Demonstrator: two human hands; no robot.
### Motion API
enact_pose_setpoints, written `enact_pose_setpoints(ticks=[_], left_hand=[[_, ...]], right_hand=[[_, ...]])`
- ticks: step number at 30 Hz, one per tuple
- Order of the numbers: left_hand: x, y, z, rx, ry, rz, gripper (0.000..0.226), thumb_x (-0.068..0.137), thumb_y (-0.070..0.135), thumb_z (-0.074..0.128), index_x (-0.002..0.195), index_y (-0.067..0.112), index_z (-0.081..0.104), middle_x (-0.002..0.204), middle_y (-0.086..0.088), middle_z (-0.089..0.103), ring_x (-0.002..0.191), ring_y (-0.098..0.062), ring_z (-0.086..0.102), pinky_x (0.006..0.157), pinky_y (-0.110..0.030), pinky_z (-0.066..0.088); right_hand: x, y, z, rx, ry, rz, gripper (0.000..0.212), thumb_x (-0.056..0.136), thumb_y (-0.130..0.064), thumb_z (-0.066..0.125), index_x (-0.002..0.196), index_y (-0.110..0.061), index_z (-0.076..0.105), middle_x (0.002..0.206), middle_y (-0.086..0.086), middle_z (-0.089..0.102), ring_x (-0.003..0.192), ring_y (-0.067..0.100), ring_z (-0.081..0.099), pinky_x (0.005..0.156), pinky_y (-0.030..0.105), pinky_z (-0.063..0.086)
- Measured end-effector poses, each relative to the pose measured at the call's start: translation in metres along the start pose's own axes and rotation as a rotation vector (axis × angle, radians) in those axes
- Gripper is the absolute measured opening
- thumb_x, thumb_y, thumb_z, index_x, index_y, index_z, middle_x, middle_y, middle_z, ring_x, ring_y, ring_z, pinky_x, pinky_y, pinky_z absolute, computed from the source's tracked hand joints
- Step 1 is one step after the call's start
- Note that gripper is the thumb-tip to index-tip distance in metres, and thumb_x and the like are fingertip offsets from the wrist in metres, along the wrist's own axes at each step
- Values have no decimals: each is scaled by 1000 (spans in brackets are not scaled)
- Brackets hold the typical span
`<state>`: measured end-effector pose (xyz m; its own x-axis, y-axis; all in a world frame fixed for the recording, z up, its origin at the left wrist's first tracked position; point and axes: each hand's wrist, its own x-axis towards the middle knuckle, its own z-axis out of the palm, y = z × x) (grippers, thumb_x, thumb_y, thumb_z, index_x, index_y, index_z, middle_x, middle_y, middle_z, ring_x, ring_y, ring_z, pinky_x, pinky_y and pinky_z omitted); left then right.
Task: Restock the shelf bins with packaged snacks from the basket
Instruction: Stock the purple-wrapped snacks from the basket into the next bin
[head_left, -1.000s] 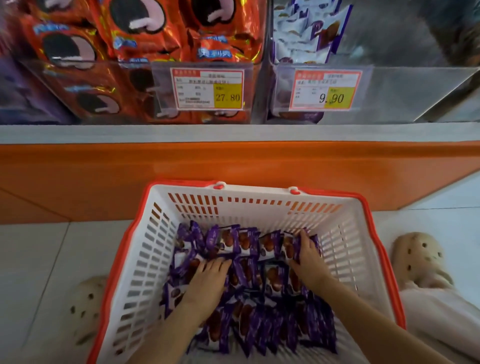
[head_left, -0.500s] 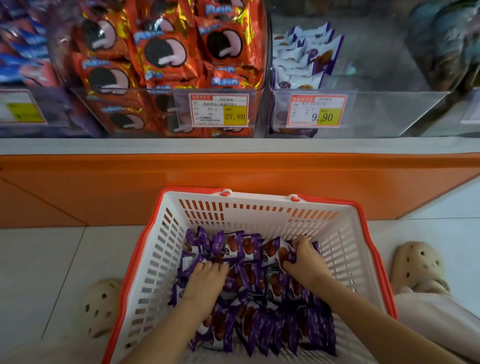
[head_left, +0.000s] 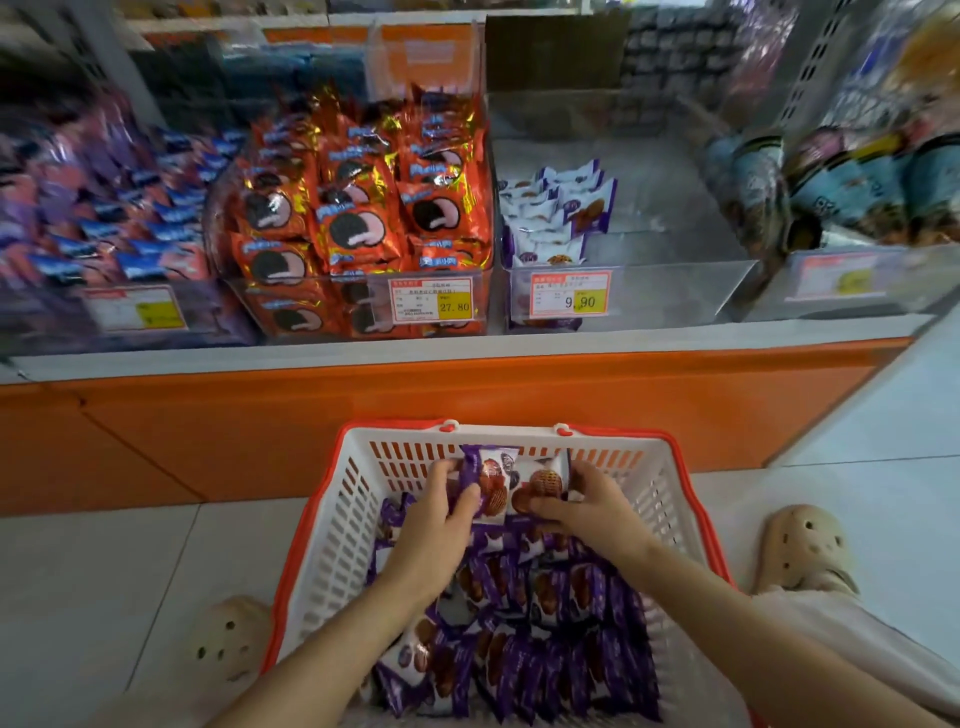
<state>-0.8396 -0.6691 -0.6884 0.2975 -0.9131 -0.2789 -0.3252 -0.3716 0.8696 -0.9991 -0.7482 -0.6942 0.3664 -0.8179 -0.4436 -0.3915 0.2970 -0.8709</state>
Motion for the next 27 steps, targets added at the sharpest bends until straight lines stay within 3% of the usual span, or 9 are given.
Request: enact_pose_setpoints(ticks=[2, 4, 8, 11, 14, 16, 18, 23, 27], left_hand=[[-9, 12, -3, -48, -9, -14, 34, 98, 31, 49, 129, 28, 36, 107, 16, 54, 92, 2, 52, 85, -17, 41], [-15, 24, -7, -71, 2, -8, 38, 94, 32, 56, 127, 27, 37, 104, 21, 53, 91, 9, 50, 83, -12, 40], [-15, 47, -21, -7, 99, 80, 32, 91, 29, 62, 120, 24, 48, 103, 13, 59, 99, -6, 59, 82, -12, 44], [-10, 76, -39, 62, 174, 226, 26, 88, 22, 66, 100, 33, 47, 95, 14, 57, 88, 1, 57, 67, -3, 41], [2, 114, -60, 131, 268, 415, 32, 83, 16, 70, 88, 34, 43, 86, 9, 58, 75, -4, 57, 62, -9, 41], [16, 139, -71, 162, 320, 531, 35, 80, 15, 71, 90, 31, 42, 87, 5, 59, 75, -8, 58, 60, -13, 42], [32, 162, -78, 173, 342, 644, 38, 80, 12, 73, 96, 29, 42, 94, 7, 58, 83, -8, 60, 64, -11, 46], [73, 188, -84, 224, 396, 763, 39, 80, 21, 74, 103, 28, 43, 100, 12, 57, 89, -6, 60, 67, -7, 48], [103, 189, -83, 244, 377, 808, 40, 82, 24, 73, 106, 30, 41, 102, 14, 54, 93, -4, 59, 71, -11, 52]], right_hand=[[-11, -9, -1, 4, 10, -30, 38, 82, -10, 71, 115, -14, 52, 111, 3, 62, 95, 13, 63, 72, 20, 56], [-21, -16, -2, 8, -12, -44, 42, 82, -11, 72, 119, -13, 51, 113, 3, 63, 97, 14, 64, 80, 26, 56], [-39, -38, -9, 47, -51, -104, 30, 88, -24, 64, 115, -19, 50, 108, -2, 64, 94, 9, 66, 78, 23, 56], [-43, -59, -25, -34, 65, -158, 20, 89, -32, 63, 104, -23, 55, 100, -1, 67, 91, 12, 66, 84, 30, 55], [-40, -88, -47, 12, 165, -269, 19, 86, -26, 67, 100, -22, 56, 97, 4, 69, 87, 15, 68, 80, 33, 56], [-33, -110, -62, 32, 265, -382, 19, 85, -21, 68, 99, -21, 55, 93, 1, 68, 81, 7, 66, 72, 21, 51], [-21, -131, -75, 3, 392, -470, 21, 85, -21, 68, 97, -19, 51, 89, -1, 63, 78, 7, 60, 68, 17, 45], [33, -170, -96, -116, 662, -576, 38, 86, -21, 68, 114, -16, 43, 92, -8, 57, 81, 10, 57, 72, 24, 44], [91, -189, -116, -369, 668, -512, 41, 89, -22, 65, 125, -14, 45, 106, 1, 58, 93, 19, 57, 81, 34, 49]])
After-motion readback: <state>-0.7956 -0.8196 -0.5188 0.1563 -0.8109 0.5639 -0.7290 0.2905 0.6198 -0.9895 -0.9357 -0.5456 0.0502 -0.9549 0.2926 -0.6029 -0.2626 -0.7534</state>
